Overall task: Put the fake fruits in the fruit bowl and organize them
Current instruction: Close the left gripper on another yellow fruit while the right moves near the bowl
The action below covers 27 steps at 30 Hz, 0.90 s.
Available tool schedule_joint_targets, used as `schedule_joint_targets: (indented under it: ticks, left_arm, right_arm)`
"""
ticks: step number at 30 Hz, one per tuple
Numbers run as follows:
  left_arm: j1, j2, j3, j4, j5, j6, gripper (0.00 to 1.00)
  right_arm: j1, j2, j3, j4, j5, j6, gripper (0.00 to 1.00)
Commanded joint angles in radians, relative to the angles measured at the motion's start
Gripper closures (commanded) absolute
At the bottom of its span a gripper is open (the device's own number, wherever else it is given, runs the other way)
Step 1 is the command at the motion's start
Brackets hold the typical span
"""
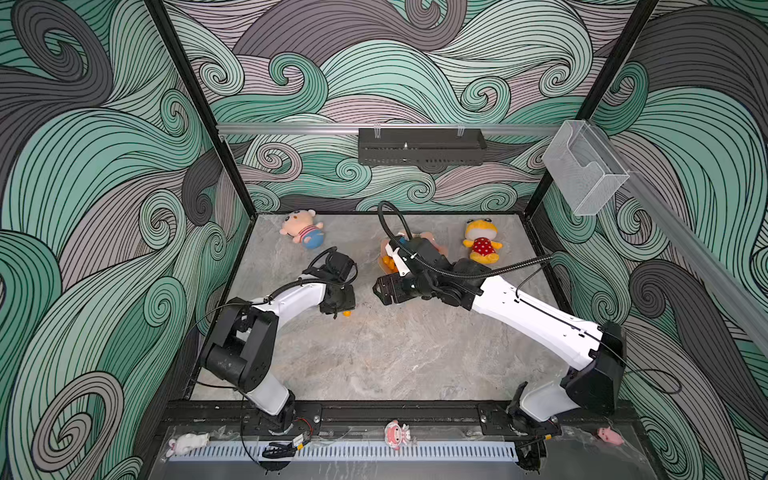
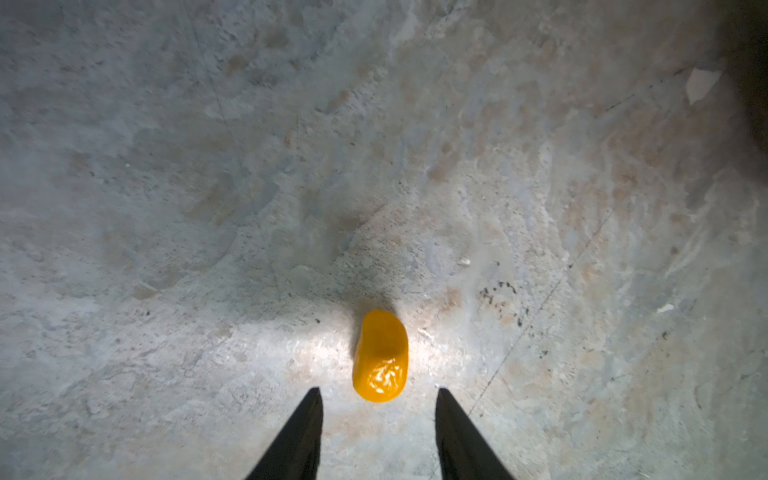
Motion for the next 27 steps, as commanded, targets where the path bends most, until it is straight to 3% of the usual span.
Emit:
schedule_joint_targets:
  ticks: [1,12,27]
  left_arm:
    - [0.009,0.038,0.046,-0.012,0.012,0.022,0.55]
    - [0.009,0.113,0.08,-0.026,0.028,0.031,0.64]
    - [0.009,0.147,0.068,-0.035,0.041,0.021,0.67]
  right_arm:
    - [-0.013,-0.025,-0.019,-0.016,0.032,-0.011,0.11]
    - [-0.044,-0.061,-0.055,-0.016,0.034,-0.002,0.11]
    - [-0.057,-0.063,-0.074,-0.01,0.022,0.004,0.11]
